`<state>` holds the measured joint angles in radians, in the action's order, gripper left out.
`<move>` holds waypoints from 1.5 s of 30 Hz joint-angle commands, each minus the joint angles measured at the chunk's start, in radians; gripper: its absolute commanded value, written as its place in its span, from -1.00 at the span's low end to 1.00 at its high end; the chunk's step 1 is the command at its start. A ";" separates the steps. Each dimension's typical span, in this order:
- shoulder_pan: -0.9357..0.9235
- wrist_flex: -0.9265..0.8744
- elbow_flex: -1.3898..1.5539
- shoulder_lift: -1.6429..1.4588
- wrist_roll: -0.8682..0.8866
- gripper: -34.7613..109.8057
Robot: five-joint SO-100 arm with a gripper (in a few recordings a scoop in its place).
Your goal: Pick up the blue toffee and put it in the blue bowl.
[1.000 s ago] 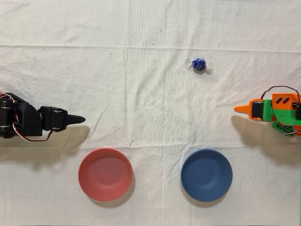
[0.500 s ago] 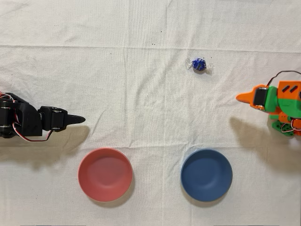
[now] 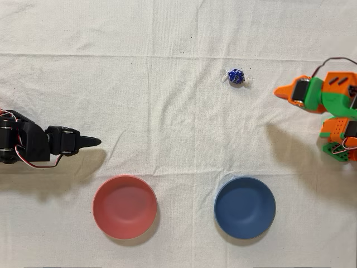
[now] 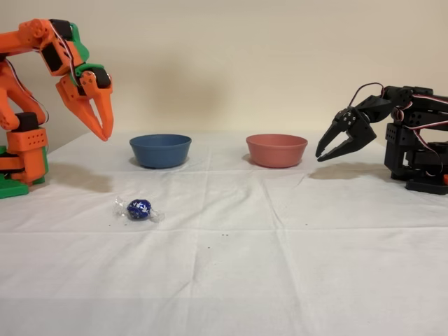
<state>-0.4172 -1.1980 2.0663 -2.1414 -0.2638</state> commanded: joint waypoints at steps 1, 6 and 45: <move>-0.075 0.040 -0.095 0.037 -0.060 -0.52; -0.135 0.057 -0.166 0.127 -0.069 -0.51; -0.133 0.081 -0.371 0.561 -0.051 -0.07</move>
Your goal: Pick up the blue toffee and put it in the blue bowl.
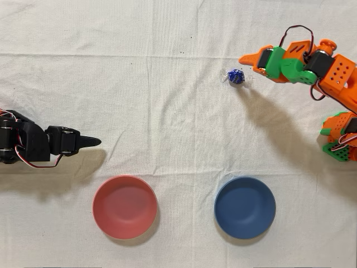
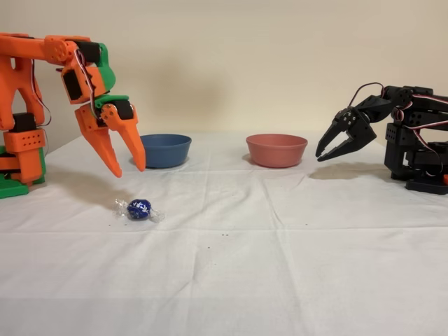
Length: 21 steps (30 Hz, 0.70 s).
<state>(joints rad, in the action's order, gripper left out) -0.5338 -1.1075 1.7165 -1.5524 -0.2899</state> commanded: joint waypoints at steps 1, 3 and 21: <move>-0.018 -0.011 -0.017 -0.025 -0.034 -0.06; -0.025 -0.011 -0.006 -0.018 -0.055 -0.05; 0.023 -0.002 -0.071 0.144 -0.097 -0.09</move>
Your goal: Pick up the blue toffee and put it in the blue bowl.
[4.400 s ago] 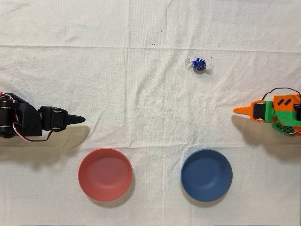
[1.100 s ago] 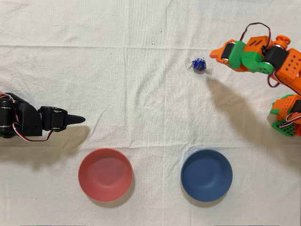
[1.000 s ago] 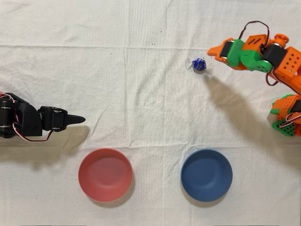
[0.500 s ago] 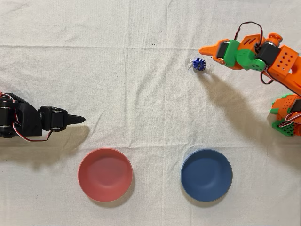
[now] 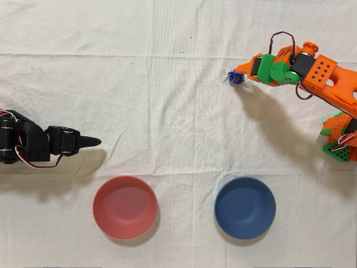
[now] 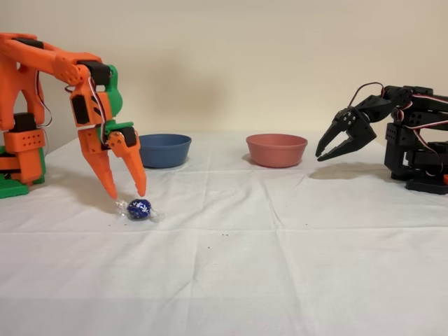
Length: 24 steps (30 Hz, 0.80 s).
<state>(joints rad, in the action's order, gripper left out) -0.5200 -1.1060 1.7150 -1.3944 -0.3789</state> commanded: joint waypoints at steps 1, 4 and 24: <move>0.011 -0.002 -0.075 -0.005 -0.006 -0.09; 0.018 0.005 -0.094 0.021 -0.003 -0.08; 0.020 0.032 -0.172 0.153 -0.014 -0.07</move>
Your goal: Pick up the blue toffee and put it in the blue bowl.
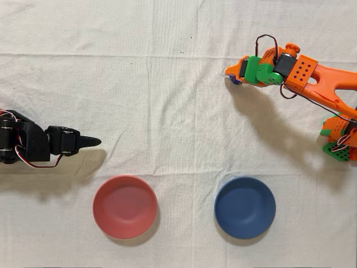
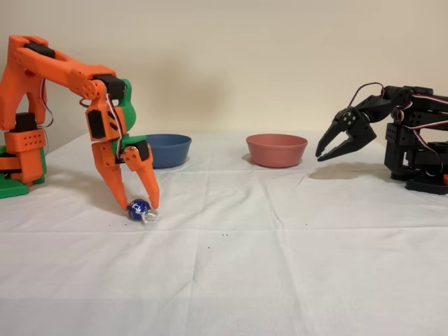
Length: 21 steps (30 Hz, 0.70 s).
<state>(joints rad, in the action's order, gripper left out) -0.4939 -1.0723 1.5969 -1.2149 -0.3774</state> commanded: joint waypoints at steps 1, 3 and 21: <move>-0.005 -0.002 -0.054 -0.023 -0.017 -0.07; -0.005 0.000 -0.052 -0.018 -0.020 -0.07; 0.012 0.014 -0.018 -0.026 -0.063 -0.26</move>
<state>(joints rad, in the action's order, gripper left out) -0.4709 -1.0538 1.5907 -1.1934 -0.4234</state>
